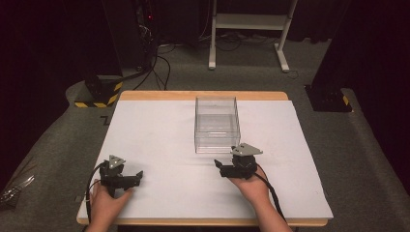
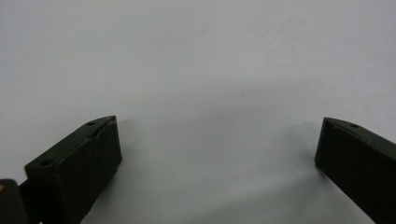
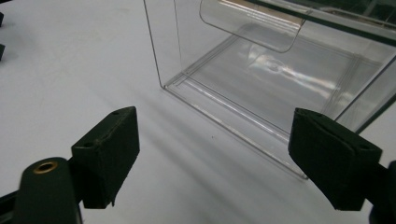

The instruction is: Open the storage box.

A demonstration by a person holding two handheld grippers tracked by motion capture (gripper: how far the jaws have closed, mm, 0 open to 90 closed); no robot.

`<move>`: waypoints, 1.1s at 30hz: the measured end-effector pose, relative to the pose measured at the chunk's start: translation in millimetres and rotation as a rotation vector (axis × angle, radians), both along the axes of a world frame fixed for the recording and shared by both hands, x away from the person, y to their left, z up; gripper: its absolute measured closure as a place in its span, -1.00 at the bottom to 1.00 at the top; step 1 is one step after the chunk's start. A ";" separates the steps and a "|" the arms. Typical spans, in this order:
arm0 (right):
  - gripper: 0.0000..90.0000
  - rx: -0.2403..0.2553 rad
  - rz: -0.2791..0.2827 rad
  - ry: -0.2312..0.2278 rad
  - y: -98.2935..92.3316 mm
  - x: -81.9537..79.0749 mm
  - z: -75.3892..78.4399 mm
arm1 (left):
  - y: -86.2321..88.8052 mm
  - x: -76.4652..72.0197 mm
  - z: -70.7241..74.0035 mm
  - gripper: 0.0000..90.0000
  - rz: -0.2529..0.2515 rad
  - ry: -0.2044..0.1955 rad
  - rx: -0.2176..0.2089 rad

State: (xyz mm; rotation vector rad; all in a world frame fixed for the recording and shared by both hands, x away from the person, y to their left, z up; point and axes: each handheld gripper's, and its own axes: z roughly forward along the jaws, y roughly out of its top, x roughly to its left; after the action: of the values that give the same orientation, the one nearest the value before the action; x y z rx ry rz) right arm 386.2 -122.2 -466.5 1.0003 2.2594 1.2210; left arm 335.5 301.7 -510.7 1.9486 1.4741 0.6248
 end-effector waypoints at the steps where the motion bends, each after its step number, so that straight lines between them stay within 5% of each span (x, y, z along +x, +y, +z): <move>1: -0.58 0.003 -0.003 -0.003 0.6 1.7 0.3 | 0.0 0.0 0.0 -0.99 0.000 0.000 0.000; 5: -0.54 0.014 -0.012 -0.018 1.1 6.9 0.8 | 0.0 0.0 0.0 -0.99 0.000 0.000 0.000; 12: -0.16 0.064 0.004 0.011 -3.6 19.8 2.7 | 0.1 0.0 0.1 -0.99 -0.002 0.001 0.000; 21: -0.19 0.137 -0.002 0.020 -7.8 32.4 2.0 | 0.3 -0.1 0.1 -0.99 -0.003 0.002 0.002; 33: 0.24 0.176 0.017 -0.004 -4.1 44.1 5.2 | 0.0 -0.1 0.0 -0.99 -0.001 0.000 -0.001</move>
State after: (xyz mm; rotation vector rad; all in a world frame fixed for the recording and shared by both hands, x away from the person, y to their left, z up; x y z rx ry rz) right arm 430.3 -126.2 -461.3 1.0408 2.1911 1.4484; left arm 335.4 301.7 -510.8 1.9484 1.4734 0.6243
